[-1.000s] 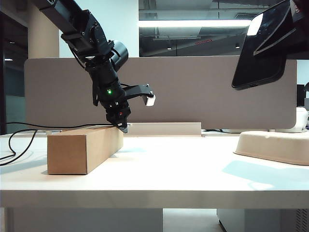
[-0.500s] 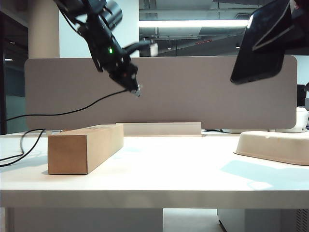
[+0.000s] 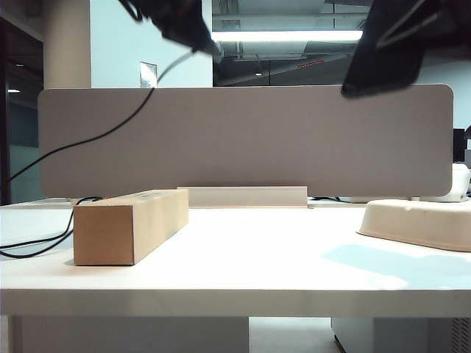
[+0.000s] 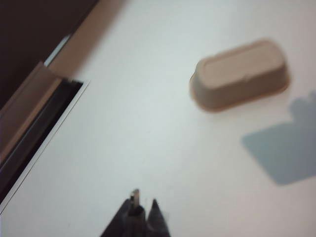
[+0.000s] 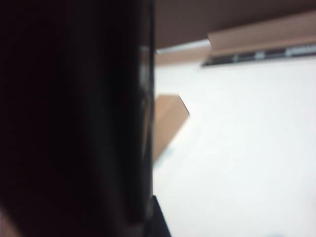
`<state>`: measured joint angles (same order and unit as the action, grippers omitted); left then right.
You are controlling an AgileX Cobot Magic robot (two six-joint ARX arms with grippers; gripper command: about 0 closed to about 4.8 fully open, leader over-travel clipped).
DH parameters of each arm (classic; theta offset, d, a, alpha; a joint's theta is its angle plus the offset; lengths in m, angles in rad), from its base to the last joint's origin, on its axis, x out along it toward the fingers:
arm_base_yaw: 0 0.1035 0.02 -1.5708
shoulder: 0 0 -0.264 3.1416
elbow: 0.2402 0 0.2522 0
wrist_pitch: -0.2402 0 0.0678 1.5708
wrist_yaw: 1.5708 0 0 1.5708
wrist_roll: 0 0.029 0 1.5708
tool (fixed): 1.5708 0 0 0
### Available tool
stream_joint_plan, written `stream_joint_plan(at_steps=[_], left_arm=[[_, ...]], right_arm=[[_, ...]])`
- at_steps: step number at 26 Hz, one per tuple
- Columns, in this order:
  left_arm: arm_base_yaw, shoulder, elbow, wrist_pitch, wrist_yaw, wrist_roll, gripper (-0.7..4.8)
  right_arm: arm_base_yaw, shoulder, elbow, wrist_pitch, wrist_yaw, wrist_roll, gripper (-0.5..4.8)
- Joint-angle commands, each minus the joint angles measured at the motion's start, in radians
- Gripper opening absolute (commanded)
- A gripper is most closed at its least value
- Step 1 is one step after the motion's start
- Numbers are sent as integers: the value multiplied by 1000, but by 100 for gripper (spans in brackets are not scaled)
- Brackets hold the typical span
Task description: Pick up the charging cable and the phone, plug the charging cable into the charging port on the phone, and finally place them back on the table.
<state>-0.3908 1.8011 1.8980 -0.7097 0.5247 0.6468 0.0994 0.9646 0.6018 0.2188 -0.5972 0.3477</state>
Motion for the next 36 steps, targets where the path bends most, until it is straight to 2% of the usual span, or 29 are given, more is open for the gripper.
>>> stream_joint_plan(at_steps=[1,4,7,9,10,12,14,20,27,29,36], left_arm=[[-3,-87,-61,1,45,-35,-6],[-2,-128,-88,-31,45,-36,-6],[-3,-136,-88,-63,93,-81,-6],[-3,-135,-88,-76,198,-155,-6],[-3,-134,-88,-91,291,-209,-6],[-5,-134,-88,-109,373,-239,-6],[-26,-134,-88,-143,439,-240,-6],[-86,-127,-93,-210,500,-233,-6],[-184,-120,-94,-296,628,-129,-6],[-211,-119,-94,-292,694,-93,-6],[-210,-116,-94,-237,741,-94,-6]], right_arm=[[0,-8,59,47,-51,0,-6],[0,-8,91,48,-66,4,-6],[0,-8,116,48,-82,23,-6],[0,-8,133,48,-101,24,-6],[0,-8,147,48,-121,30,-6],[0,-8,162,48,-136,50,-6],[0,-8,177,49,-142,59,-6],[0,-7,213,84,-145,124,-6],[0,-8,213,238,-214,299,-6],[0,-8,213,317,-241,397,-6],[0,-8,212,445,-270,578,-6]])
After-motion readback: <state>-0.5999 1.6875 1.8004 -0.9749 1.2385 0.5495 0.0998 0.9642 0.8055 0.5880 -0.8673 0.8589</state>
